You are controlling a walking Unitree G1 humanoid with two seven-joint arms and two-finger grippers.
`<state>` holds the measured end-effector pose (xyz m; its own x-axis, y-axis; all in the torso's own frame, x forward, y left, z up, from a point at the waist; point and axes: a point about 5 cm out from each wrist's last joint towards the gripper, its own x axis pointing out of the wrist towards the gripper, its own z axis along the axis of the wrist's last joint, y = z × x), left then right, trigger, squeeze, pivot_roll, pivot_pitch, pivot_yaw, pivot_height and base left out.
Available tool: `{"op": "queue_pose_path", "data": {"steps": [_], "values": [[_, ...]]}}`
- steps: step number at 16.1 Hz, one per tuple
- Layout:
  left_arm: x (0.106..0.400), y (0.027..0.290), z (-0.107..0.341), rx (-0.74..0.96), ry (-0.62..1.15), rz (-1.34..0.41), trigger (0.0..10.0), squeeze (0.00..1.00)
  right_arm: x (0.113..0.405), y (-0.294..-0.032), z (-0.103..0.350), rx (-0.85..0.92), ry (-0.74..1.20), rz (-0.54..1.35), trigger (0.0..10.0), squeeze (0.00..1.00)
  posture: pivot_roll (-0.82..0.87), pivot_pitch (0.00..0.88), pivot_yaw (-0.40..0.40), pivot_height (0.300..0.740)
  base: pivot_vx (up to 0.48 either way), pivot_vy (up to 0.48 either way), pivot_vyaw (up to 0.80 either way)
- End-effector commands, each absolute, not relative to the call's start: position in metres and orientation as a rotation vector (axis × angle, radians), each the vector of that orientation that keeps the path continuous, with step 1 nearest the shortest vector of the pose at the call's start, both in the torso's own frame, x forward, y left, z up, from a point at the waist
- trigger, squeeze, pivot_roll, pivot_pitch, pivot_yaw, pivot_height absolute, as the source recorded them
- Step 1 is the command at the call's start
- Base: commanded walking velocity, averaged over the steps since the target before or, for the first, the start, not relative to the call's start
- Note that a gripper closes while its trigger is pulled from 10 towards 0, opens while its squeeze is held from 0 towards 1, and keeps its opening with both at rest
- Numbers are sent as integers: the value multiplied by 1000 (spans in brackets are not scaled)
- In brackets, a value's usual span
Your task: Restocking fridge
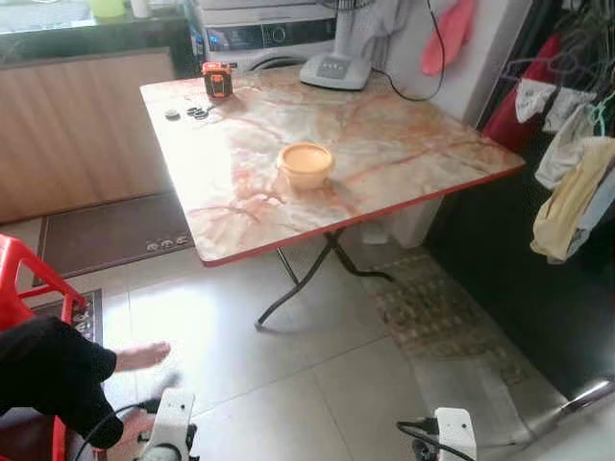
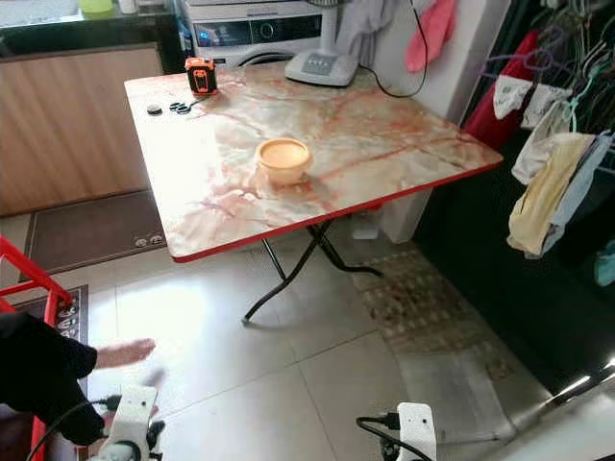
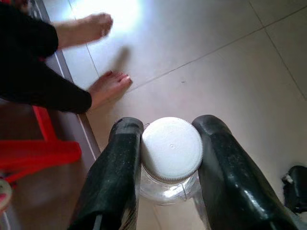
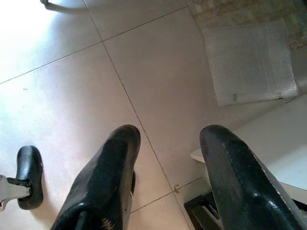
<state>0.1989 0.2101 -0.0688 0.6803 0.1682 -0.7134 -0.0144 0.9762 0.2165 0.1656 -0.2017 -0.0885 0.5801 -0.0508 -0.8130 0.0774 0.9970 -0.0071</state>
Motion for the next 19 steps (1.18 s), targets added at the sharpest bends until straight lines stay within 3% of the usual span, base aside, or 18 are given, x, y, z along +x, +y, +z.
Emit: {"op": "queue_pose_path", "data": {"steps": [1, 5, 19], "values": [[193, 212, -72, 172, 830, 138, 10000, 0, 160, -202, -91, 39, 962, -92, 10000, 0, -10, 0, -73, 740, 0, 0, 0], [182, 217, -77, 164, 871, 145, 10000, 0, 157, -203, -92, 54, 951, -142, 10000, 0, -41, 39, -57, 740, 0, 0, 0], [177, 220, -79, 178, 890, 155, 10000, 0, 153, -200, -94, 28, 990, -111, 10000, 0, -43, 61, -37, 740, 0, 0, -776]]}}
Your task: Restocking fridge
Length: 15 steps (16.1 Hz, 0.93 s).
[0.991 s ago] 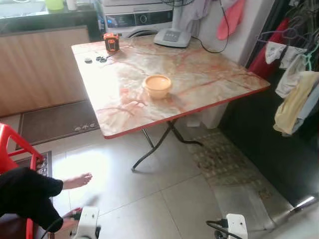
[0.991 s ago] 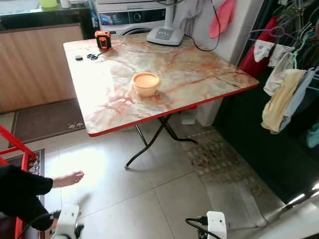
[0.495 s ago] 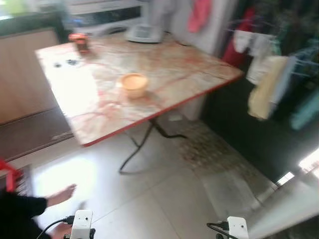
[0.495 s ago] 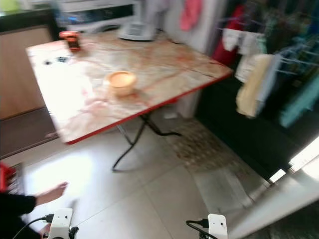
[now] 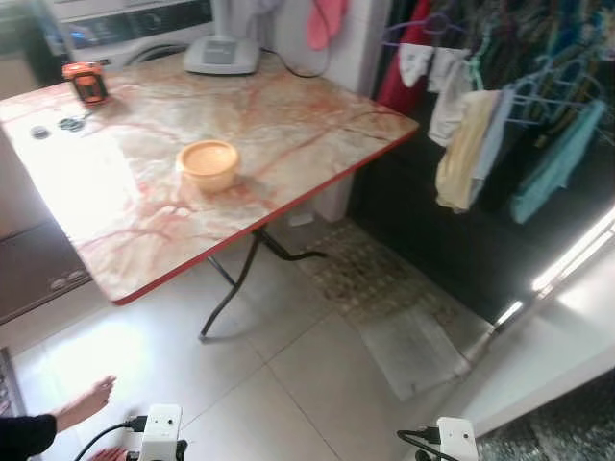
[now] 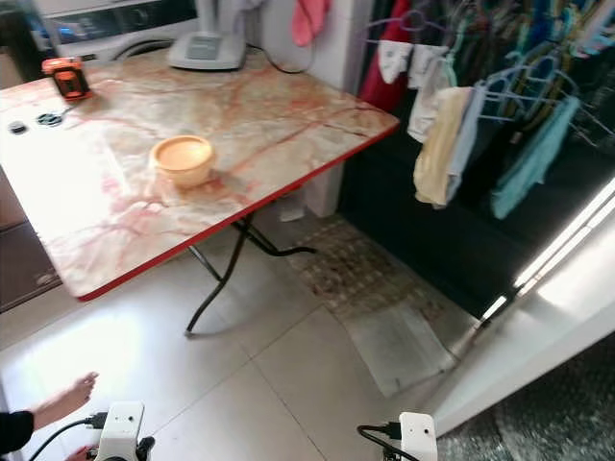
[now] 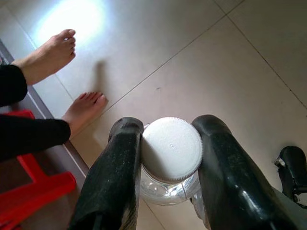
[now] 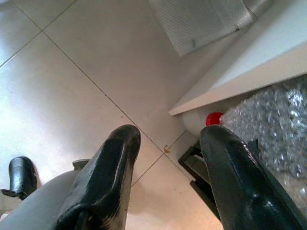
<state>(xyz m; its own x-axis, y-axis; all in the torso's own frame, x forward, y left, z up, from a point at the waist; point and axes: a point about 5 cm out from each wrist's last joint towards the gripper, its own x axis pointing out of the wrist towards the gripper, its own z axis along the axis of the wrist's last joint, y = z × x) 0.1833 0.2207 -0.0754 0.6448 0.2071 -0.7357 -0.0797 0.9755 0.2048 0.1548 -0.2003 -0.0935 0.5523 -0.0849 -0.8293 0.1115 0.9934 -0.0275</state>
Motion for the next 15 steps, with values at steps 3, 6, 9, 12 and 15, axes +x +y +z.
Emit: {"op": "queue_pose_path", "data": {"steps": [3, 6, 9, 12, 15], "values": [[177, 219, -80, 182, 893, 151, 10000, 0, 154, -199, -94, 28, 992, -107, 10000, 0, -43, 56, -35, 740, 0, 0, -788], [181, 213, -79, 178, 881, 138, 10000, 0, 155, -199, -94, 24, 988, -101, 10000, 0, -36, 40, -42, 740, 0, 0, -788], [182, 213, -78, 167, 879, 146, 10000, 0, 157, -200, -93, 20, 988, -95, 10000, 0, -34, 32, -43, 740, 0, 116, -788], [182, 214, -78, 174, 879, 143, 10000, 0, 157, -199, -93, 19, 991, -88, 10000, 0, -32, 25, -45, 740, 0, 215, -788], [181, 212, -79, 176, 882, 131, 10000, 0, 156, -198, -94, 20, 994, -83, 10000, 0, -33, 6, -42, 740, 0, 0, -788]]}}
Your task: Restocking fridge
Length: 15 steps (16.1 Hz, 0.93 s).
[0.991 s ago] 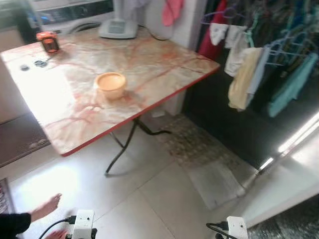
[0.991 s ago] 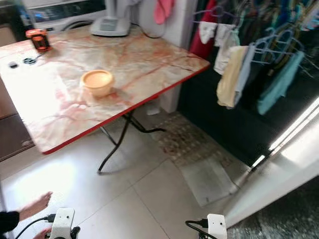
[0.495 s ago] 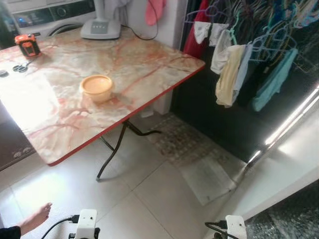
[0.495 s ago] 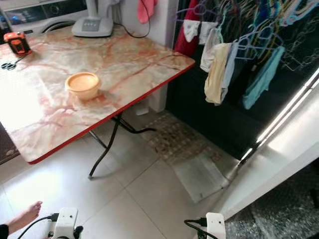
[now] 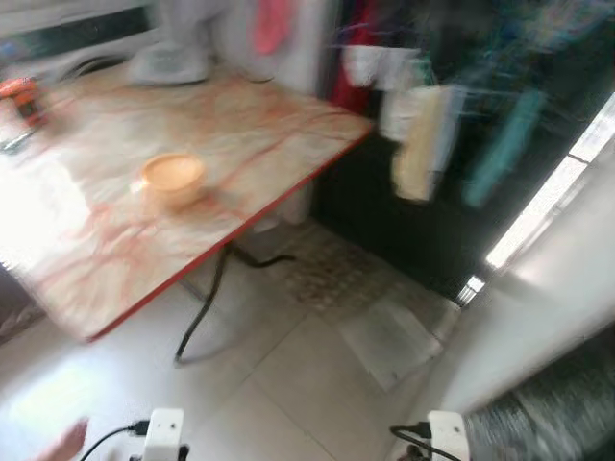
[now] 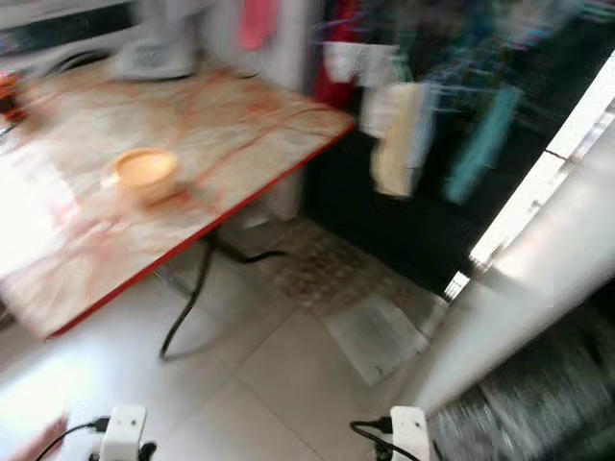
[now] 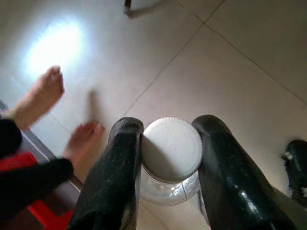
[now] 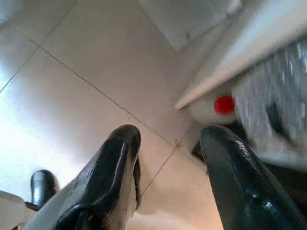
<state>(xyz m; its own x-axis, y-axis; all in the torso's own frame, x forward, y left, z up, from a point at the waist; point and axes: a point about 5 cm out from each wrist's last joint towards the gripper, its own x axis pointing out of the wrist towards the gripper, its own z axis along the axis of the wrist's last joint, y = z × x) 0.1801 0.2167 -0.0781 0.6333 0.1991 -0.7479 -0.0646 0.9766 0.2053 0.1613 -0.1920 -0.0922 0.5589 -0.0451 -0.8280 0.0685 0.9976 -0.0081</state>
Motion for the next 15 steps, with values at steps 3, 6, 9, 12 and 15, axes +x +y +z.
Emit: {"op": "queue_pose_path", "data": {"steps": [3, 6, 9, 12, 15], "values": [[179, 212, -80, 183, 887, 120, 10000, 0, 154, -196, -95, 24, 999, -80, 10000, 0, -28, 0, -38, 740, 0, 204, -788], [179, 212, -80, 186, 888, 116, 10000, 0, 153, -195, -95, 22, 1004, -75, 10000, 0, -32, 0, -32, 740, 0, 0, -788], [176, 207, -82, 172, 903, 112, 10000, 0, 150, -198, -96, 18, 1006, -91, 10000, 0, -54, 0, -36, 740, 0, 0, -788], [178, 201, -83, 157, 897, 103, 10000, 0, 150, -202, -95, 5, 1012, -92, 10000, 0, -39, 0, -49, 740, 0, 0, -788], [178, 202, -83, 156, 906, 87, 10000, 0, 151, -200, -95, 4, 1008, -77, 10000, 0, -43, 0, -42, 740, 0, 0, -788]]}}
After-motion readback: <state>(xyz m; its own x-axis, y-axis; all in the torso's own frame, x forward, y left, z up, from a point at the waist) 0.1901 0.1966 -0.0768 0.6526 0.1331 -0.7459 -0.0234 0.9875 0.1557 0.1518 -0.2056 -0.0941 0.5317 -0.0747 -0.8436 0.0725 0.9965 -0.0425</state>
